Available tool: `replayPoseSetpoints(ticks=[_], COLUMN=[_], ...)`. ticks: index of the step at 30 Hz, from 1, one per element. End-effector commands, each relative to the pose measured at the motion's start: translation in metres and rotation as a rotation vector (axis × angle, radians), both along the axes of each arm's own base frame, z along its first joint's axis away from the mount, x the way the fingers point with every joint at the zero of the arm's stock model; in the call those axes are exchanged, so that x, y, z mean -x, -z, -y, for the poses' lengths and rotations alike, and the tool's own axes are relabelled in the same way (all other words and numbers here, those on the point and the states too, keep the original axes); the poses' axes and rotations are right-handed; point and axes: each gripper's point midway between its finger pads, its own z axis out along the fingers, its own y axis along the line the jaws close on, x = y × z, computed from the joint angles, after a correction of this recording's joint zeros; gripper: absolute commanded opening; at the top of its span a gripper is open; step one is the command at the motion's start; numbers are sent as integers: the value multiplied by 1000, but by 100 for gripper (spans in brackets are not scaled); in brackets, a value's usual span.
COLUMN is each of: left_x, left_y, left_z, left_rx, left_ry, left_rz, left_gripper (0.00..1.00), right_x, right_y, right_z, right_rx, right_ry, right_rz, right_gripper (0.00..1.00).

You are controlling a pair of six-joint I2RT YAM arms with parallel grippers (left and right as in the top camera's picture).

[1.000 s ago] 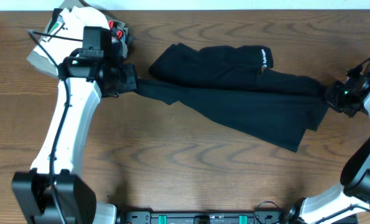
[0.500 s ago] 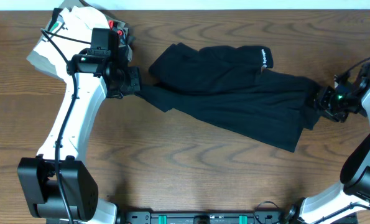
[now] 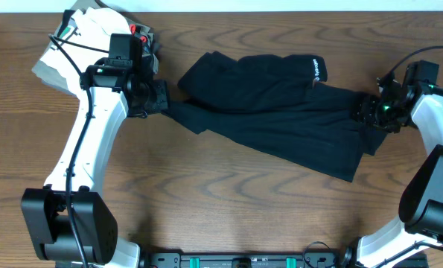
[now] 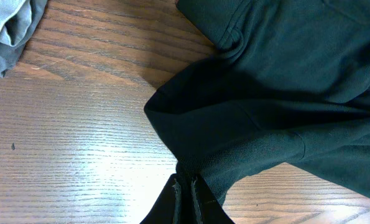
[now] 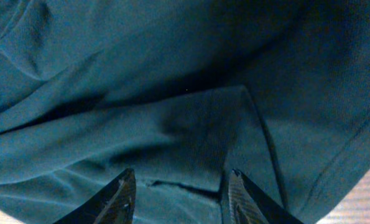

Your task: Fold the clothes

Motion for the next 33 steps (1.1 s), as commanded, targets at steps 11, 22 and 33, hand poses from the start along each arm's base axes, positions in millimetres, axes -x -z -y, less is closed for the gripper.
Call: replayPoseSetpoints(ticks=[11, 22, 33], left_x=[1, 1, 1], left_y=[0, 0, 0], left_z=[-1, -2, -2], left_rx=[-11, -12, -12], left_ry=[5, 5, 5], left_rz=[2, 2, 2], left_gripper=[6, 6, 6], right_x=[1, 0, 3], right_y=[38, 58, 41], right_z=[-12, -22, -26], right_rx=[-42, -113, -175], right_ry=[-88, -96, -74], right_rz=[-52, -71, -78], right_gripper=[45, 28, 11])
